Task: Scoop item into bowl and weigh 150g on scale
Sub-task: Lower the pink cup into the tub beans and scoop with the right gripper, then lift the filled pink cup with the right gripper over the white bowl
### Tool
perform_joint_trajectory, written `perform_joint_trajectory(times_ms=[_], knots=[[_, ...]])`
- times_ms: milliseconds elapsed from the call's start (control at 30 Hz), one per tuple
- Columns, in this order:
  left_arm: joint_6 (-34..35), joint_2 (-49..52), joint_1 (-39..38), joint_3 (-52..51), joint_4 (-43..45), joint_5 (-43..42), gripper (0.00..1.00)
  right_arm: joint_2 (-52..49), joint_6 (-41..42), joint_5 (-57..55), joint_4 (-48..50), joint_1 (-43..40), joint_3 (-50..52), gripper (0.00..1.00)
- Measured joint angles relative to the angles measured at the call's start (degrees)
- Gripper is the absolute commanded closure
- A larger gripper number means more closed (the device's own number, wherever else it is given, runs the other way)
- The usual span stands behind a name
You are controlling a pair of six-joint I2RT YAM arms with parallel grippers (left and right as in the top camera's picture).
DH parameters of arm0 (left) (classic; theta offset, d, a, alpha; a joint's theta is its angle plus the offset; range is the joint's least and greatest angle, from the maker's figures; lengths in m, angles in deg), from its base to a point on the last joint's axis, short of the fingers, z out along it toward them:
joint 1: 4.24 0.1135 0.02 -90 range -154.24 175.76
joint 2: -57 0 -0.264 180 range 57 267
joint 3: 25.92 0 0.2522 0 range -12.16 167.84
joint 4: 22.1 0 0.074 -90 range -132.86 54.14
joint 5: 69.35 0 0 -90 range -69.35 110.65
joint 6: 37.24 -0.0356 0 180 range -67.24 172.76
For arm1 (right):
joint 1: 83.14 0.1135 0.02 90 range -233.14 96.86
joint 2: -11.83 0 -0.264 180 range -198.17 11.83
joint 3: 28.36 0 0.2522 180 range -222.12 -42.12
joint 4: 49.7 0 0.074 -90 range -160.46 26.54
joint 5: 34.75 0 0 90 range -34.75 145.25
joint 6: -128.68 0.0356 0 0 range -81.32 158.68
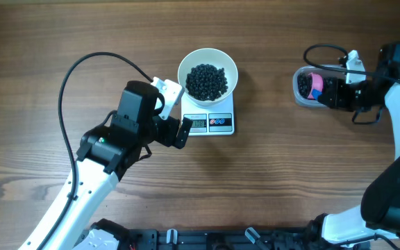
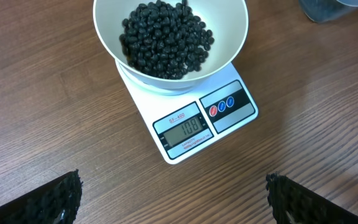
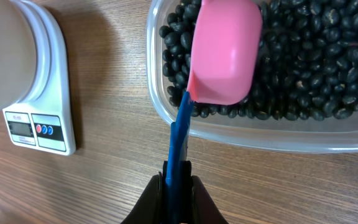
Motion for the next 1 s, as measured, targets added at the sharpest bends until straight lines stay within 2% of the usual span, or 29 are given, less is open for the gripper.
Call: perform_joint_trajectory(times_ms=[1000], knots=[[-0.02,0.0,0.0,0.0,-0.02,0.0,0.0,0.0,-2.27,7.41,-1.81,-6.29,0.0,0.96]])
